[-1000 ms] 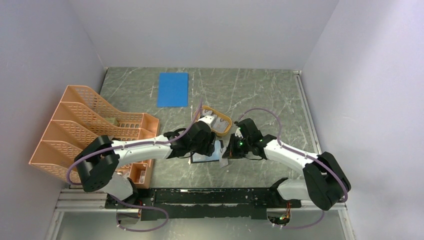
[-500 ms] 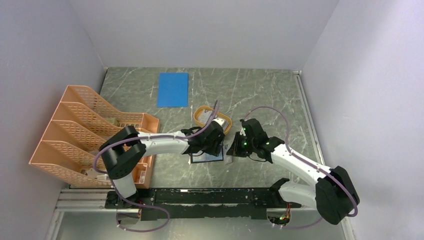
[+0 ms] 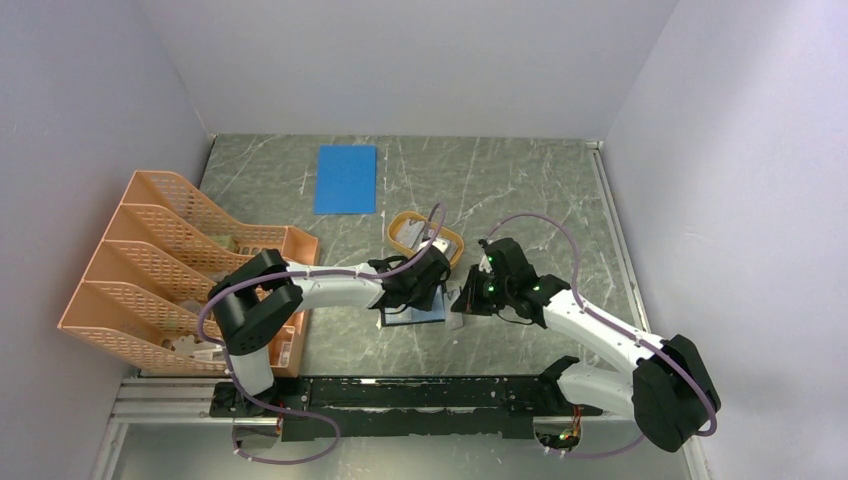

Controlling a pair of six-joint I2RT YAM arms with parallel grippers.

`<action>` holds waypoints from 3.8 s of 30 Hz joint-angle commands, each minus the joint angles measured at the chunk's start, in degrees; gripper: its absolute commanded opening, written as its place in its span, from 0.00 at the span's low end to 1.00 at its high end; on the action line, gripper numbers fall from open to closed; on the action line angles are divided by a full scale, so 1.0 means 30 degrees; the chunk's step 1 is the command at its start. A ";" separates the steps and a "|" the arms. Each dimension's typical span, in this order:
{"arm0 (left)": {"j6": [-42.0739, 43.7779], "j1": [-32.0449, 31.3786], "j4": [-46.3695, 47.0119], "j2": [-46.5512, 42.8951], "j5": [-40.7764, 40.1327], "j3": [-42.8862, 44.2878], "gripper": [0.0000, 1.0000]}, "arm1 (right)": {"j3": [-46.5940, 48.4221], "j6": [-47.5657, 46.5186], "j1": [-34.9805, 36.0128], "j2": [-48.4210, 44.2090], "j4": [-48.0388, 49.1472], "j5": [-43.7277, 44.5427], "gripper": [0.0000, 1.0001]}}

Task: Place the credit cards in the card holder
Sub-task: Turn over the card slot at the center of the board.

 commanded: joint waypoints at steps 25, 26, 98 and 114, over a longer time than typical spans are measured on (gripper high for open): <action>-0.0598 -0.0060 -0.1220 0.1026 -0.1299 -0.0975 0.05 | -0.1010 -0.0778 0.0141 0.2020 0.1904 -0.1816 0.00; -0.0616 -0.0059 -0.1217 0.1000 -0.1273 -0.0975 0.05 | -0.1011 -0.0771 0.0156 0.2176 0.1962 -0.1855 0.00; -0.2202 0.0022 -0.3277 -0.5795 -0.1748 -0.1778 0.40 | 0.0325 0.0352 0.0978 0.5399 0.6950 -0.4303 0.00; -0.2609 0.0380 -0.3550 -0.6455 -0.2587 -0.2628 0.40 | 0.1211 0.0799 0.2552 0.7249 0.7688 -0.3599 0.00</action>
